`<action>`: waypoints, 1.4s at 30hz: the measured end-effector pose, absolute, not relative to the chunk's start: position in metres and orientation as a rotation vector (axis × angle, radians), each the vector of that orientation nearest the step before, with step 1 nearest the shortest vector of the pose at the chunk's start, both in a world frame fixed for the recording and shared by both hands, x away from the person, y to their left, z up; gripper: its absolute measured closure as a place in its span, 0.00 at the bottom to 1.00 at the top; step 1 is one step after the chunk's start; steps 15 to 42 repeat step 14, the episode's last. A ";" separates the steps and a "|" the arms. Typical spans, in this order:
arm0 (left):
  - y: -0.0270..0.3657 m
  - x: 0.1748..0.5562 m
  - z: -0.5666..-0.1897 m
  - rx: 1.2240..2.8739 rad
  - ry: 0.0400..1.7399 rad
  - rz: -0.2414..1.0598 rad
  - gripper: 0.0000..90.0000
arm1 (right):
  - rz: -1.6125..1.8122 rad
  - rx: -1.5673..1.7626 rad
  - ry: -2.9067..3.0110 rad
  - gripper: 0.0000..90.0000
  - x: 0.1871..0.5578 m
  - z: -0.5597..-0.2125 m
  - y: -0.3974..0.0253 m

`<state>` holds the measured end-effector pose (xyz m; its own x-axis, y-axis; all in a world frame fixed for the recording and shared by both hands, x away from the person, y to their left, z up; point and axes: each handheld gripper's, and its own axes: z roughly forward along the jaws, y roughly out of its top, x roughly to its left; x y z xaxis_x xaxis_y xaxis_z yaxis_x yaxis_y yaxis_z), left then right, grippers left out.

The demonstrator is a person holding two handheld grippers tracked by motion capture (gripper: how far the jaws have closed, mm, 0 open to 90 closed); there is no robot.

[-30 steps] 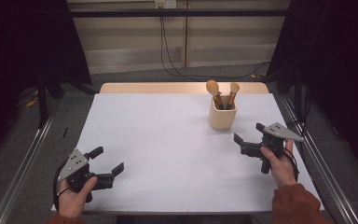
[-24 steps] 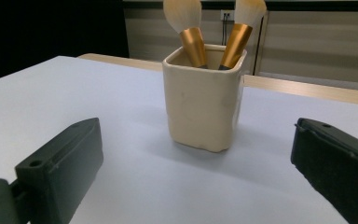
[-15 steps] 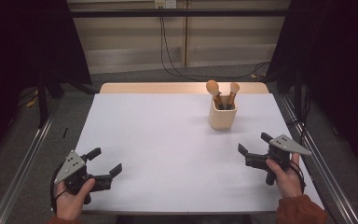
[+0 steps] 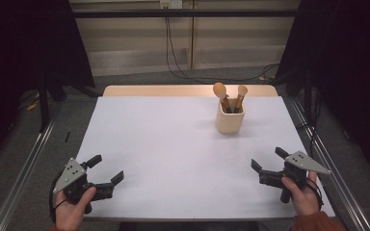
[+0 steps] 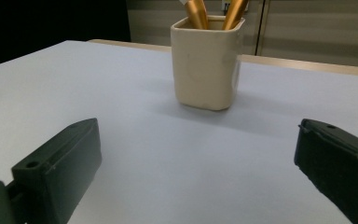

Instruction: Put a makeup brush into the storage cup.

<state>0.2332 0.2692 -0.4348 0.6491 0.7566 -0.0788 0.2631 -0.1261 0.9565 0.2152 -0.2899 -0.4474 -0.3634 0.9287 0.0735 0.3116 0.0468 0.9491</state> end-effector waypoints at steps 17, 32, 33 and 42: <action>0.269 0.231 -0.436 1.689 0.846 0.524 0.03 | 1.335 1.266 1.754 0.01 0.211 -0.451 -0.294; 0.269 0.231 -0.436 1.689 0.846 0.524 0.03 | 1.335 1.266 1.754 0.01 0.211 -0.451 -0.294; 0.269 0.231 -0.436 1.689 0.846 0.524 0.03 | 1.335 1.266 1.754 0.01 0.211 -0.451 -0.294; 0.269 0.231 -0.436 1.689 0.846 0.524 0.03 | 1.335 1.266 1.754 0.01 0.211 -0.451 -0.294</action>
